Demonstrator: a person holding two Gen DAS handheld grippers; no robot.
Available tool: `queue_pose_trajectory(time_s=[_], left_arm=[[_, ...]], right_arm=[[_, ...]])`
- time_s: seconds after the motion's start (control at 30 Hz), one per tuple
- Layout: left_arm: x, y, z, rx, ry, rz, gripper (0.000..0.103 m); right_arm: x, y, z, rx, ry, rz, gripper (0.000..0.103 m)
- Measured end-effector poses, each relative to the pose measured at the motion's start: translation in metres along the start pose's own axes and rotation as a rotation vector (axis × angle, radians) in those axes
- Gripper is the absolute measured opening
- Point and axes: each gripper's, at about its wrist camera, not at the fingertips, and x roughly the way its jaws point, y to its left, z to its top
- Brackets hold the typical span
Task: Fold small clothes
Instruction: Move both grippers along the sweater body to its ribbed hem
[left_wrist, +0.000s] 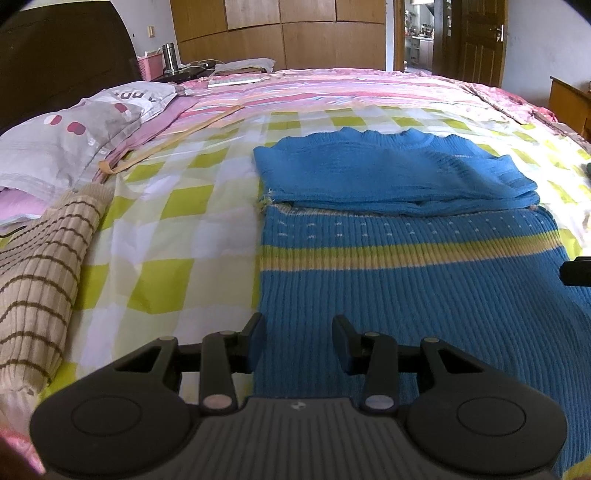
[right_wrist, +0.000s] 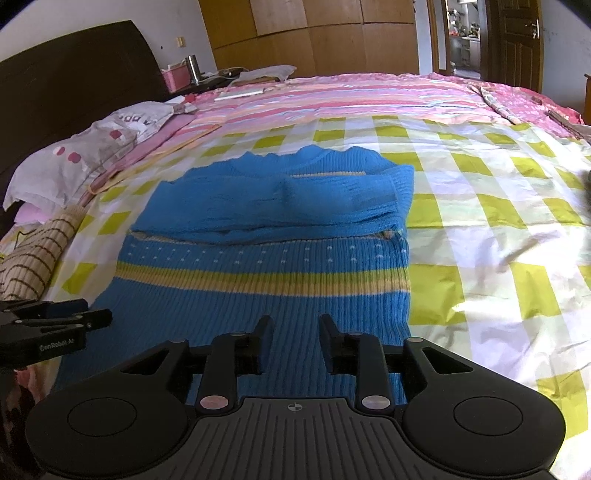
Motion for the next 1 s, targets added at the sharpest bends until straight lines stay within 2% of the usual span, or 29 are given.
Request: queue_pose_trajectory(time_s=[0.47,0.57,1.0], left_arm=[[-0.014,0.009,-0.024,0.021,0.060,-0.003,0.046],[-0.021,0.016,-0.024,0.001,0.086,-0.026,0.046],[-0.035,0.026,-0.037,0.027,0.227,-0.044,0.046]], right_arm=[[-0.018,-0.008,-0.024,-0.001,0.031,-0.010,0.030],[-0.025,-0.013,-0.032,0.003,0.043,-0.016,0.032],[-0.051,-0.035,-0.058,0.028,0.095,-0.028,0.037]])
